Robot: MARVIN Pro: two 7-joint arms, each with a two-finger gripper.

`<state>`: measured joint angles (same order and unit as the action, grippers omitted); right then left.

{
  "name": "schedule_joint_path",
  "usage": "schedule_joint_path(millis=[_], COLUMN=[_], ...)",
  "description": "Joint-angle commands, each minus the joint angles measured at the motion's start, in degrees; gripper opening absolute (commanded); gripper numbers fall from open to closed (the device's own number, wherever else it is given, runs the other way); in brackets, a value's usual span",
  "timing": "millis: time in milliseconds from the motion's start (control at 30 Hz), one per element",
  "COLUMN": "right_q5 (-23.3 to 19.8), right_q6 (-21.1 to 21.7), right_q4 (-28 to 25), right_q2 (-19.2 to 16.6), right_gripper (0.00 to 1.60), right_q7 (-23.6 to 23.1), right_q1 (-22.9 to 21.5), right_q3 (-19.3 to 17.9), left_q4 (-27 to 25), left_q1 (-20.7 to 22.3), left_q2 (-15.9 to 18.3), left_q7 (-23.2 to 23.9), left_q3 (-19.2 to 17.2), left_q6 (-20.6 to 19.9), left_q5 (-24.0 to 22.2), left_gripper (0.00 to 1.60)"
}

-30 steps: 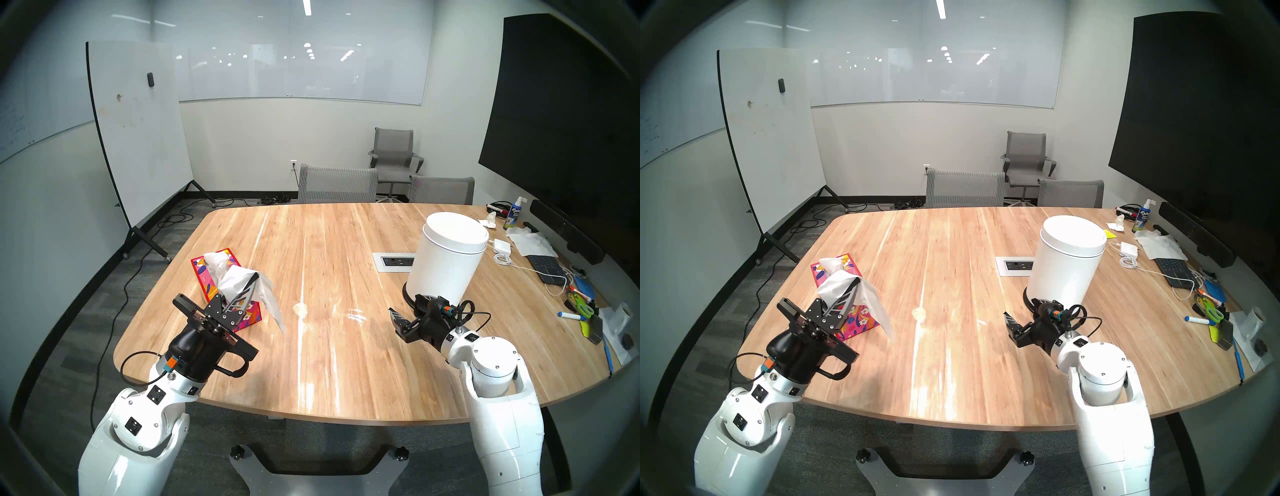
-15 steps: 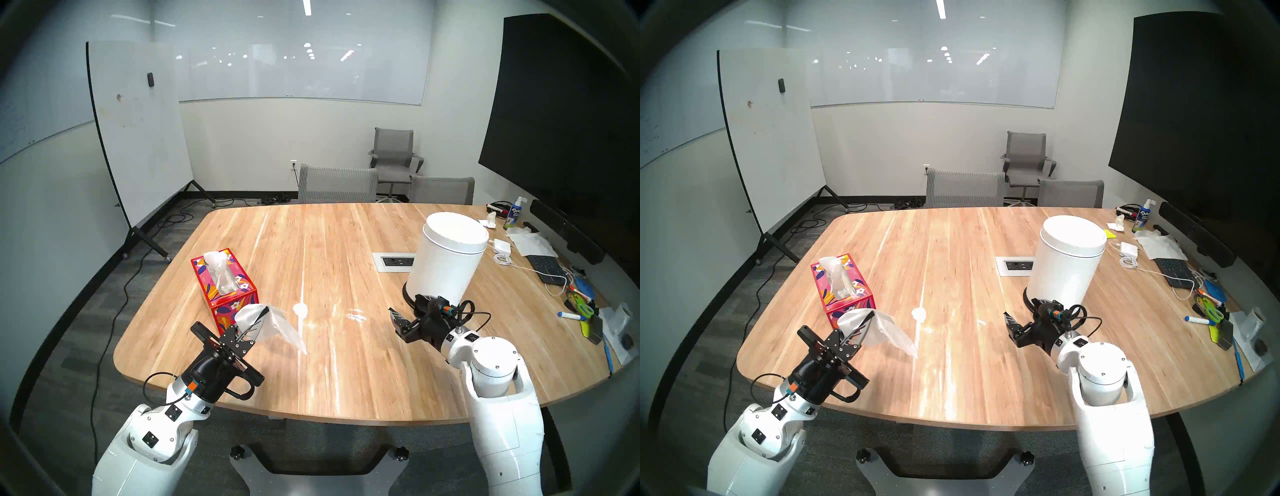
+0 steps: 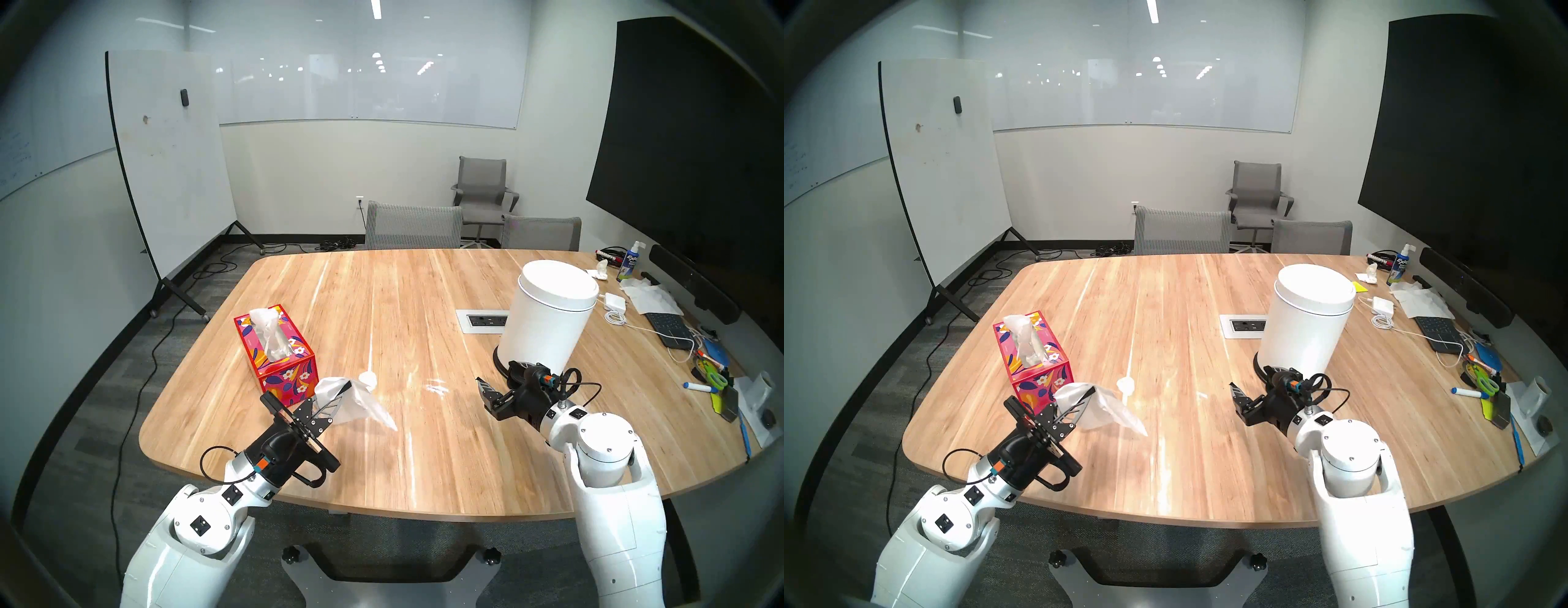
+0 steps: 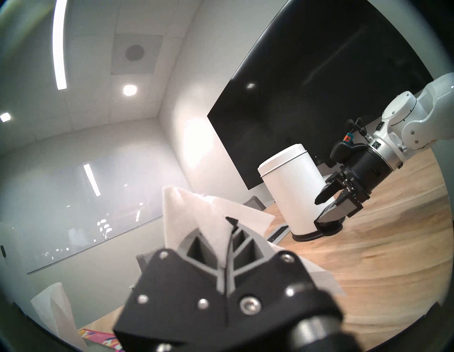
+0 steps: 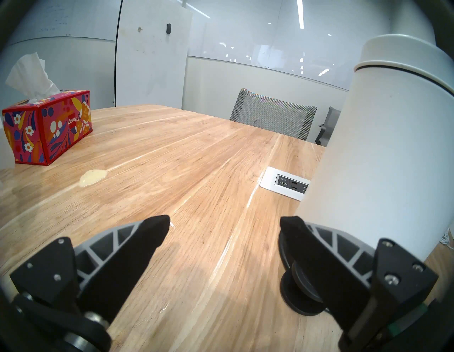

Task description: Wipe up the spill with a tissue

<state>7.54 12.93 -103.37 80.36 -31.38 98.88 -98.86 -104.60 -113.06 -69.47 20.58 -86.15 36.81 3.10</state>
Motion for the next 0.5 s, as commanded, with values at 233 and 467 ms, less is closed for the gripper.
schedule_joint_path(millis=[233, 467], right_q5=[0.0, 0.0], right_q6=[-0.1, -0.1], right_q4=[-1.2, -1.2], right_q2=[-0.1, -0.1], right_gripper=[1.6, 1.6], right_q7=[-0.1, -0.1], right_q1=[-0.4, -0.4], right_q3=[0.1, 0.1], left_q4=[-0.1, 1.9], left_q1=[3.3, 4.9], left_q2=[-1.9, -2.2], left_q7=[-0.5, -0.7], left_q3=[1.5, 2.4], left_q6=[-5.5, -7.6], left_q5=[0.1, 0.0], left_gripper=[0.0, 0.0])
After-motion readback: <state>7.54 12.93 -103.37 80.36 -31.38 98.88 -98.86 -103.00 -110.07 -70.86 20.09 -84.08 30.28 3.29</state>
